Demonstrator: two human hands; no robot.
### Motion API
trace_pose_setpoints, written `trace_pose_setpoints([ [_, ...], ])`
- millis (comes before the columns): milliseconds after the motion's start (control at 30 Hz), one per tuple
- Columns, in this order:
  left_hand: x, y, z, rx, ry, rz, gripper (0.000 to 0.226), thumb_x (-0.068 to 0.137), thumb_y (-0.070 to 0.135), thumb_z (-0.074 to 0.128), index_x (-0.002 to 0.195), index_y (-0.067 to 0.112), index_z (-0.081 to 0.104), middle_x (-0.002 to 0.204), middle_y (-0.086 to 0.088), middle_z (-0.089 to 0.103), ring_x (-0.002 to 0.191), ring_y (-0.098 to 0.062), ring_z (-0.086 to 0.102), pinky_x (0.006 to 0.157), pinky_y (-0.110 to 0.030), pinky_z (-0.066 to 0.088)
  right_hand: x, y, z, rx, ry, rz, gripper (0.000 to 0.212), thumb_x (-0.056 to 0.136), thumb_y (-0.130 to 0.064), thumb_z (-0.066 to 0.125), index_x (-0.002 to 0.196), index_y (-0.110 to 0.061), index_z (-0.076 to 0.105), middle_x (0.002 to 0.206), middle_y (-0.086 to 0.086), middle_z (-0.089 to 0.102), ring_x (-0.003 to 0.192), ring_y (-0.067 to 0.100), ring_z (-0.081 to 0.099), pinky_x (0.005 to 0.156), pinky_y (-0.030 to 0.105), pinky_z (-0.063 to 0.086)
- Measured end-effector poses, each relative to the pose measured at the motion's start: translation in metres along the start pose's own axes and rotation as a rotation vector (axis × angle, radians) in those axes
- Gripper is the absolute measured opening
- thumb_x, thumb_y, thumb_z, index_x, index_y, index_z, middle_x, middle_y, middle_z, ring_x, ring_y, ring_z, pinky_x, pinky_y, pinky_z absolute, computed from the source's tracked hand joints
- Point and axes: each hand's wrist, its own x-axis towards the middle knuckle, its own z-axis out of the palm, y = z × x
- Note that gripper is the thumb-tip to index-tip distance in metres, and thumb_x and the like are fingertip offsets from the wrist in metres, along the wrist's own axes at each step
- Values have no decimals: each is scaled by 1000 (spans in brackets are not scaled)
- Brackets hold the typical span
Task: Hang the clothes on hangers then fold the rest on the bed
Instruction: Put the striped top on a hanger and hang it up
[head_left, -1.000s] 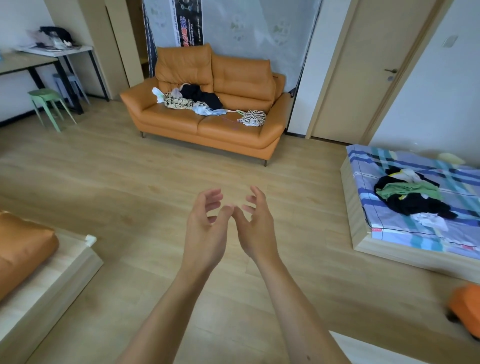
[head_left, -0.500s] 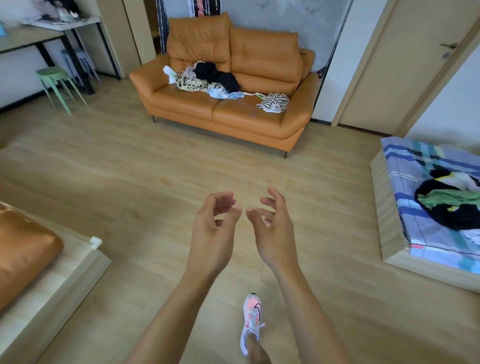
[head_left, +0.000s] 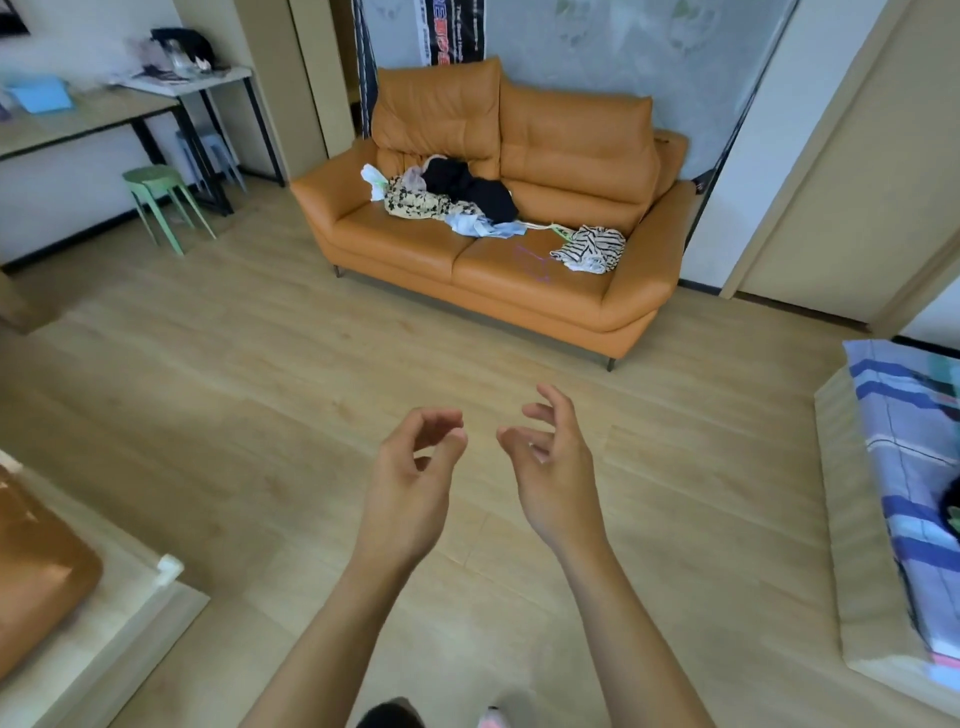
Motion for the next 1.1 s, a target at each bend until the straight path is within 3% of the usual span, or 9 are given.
trace_pose_setpoints([
  [167, 84, -14, 28, -52, -16, -29, 24, 85, 32, 59, 104, 21, 70, 101, 8, 73, 99, -7, 66, 87, -28, 51, 77, 7, 6, -7, 15, 39, 61, 94, -24, 69, 148, -29, 41, 126, -10, 57, 97, -3, 66, 93, 22, 47],
  [333, 176, -30, 53, -115, -72, -74, 12, 98, 14, 61, 103, 20, 71, 102, 7, 73, 102, -10, 67, 89, -32, 52, 159, 14, 21, -62, 65, 41, 62, 93, -22, 70, 148, -28, 42, 123, -9, 57, 95, -2, 66, 95, 29, 50],
  [500, 293, -29, 72, -153, -107, -82, 13, 98, 13, 60, 100, 20, 71, 100, 6, 73, 102, -13, 66, 96, -40, 52, 258, 10, 38, -96, 79, 60, 60, 94, -23, 69, 146, -32, 41, 122, -12, 57, 93, -3, 66, 95, 32, 51],
  [667, 402, -20, 87, -179, -132, -45, 17, 87, 31, 61, 98, 21, 70, 99, 2, 73, 101, -19, 66, 95, -42, 51, 358, 9, 50, -49, 170, 76, 58, 95, -23, 67, 146, -31, 42, 121, -13, 59, 92, 3, 67, 75, 13, 47],
  [900, 511, -32, 124, -166, -166, -85, 12, 91, 27, 62, 97, 22, 71, 100, 4, 74, 102, -18, 66, 94, -41, 52, 479, 28, 52, -4, 207, 131, 54, 95, -23, 66, 144, -32, 44, 118, -11, 61, 82, -3, 64, 66, 12, 46],
  [1000, 566, -37, 151, -152, -158, -89, 19, 85, 34, 60, 97, 22, 71, 100, 5, 74, 101, -16, 66, 90, -35, 52, 546, 39, 53, 9, 197, 133, 53, 95, -22, 66, 143, -31, 44, 116, -11, 62, 79, -4, 64, 68, 15, 45],
  [1100, 624, -41, 181, -145, -137, -95, 11, 93, 25, 63, 98, 20, 70, 100, 2, 74, 101, -17, 66, 91, -36, 52, 619, 48, 49, 38, 165, 106, 51, 95, -20, 67, 140, -31, 46, 114, -10, 63, 82, -3, 65, 71, 18, 45],
])
